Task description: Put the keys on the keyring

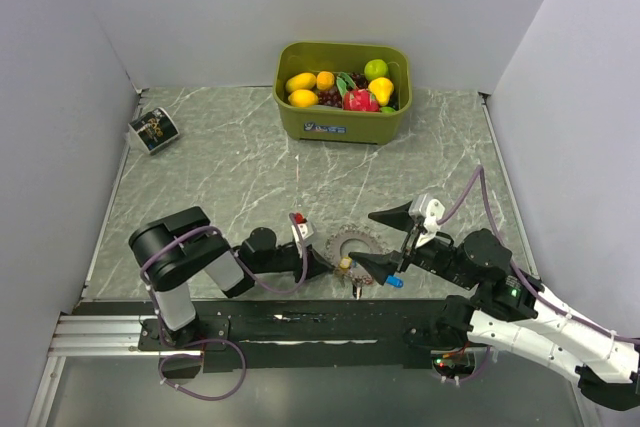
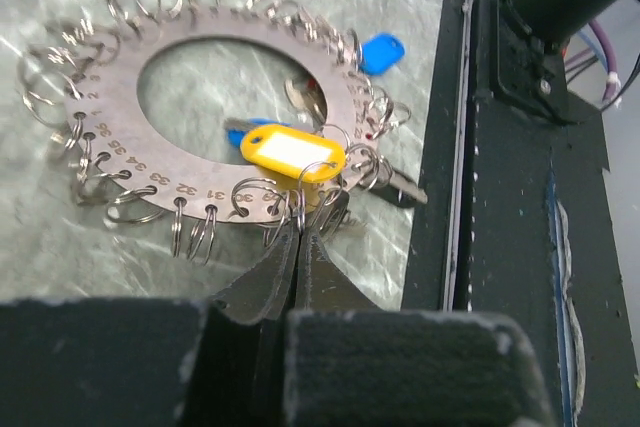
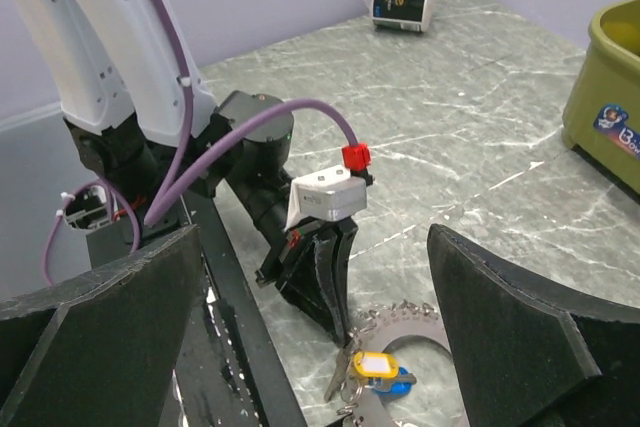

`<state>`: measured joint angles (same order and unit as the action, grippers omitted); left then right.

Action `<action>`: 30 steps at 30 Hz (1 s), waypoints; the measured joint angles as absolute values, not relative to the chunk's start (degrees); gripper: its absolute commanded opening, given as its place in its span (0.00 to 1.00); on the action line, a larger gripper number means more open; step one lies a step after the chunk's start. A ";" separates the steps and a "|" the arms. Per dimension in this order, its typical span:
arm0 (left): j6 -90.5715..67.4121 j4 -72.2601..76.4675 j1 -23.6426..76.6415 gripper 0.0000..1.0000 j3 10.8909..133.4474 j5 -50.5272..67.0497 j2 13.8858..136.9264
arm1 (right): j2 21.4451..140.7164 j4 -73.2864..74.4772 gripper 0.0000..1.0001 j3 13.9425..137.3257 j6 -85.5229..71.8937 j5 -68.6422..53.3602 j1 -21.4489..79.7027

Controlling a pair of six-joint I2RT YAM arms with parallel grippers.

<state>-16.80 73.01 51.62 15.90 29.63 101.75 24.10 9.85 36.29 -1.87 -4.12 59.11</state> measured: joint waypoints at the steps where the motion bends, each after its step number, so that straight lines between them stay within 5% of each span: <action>1: -16.69 72.90 51.62 0.02 16.05 29.45 101.43 | 24.21 9.85 1.00 36.29 -1.87 -4.12 59.11; 9: -12.84 72.82 51.62 0.10 21.67 25.76 95.68 | 24.32 9.85 1.00 36.29 -1.85 -4.08 59.11; 14: -11.44 72.77 51.48 0.28 22.83 23.14 93.45 | 24.36 9.85 1.00 36.29 -1.91 -4.10 59.11; 17: -12.03 73.08 51.07 0.55 22.24 21.10 92.92 | 24.43 9.85 1.00 36.25 -2.11 -4.19 59.11; 18: -11.86 73.08 50.98 0.99 21.82 20.60 92.51 | 24.49 9.85 1.00 36.25 -2.13 -4.21 59.11; 30: -12.91 71.22 50.70 0.96 19.62 16.29 82.61 | 24.56 9.85 1.00 35.53 -3.14 -5.19 59.11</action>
<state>-12.91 71.22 50.70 19.62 16.29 82.61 24.56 9.85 35.53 -3.14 -5.19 59.11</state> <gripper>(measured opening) 0.963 0.994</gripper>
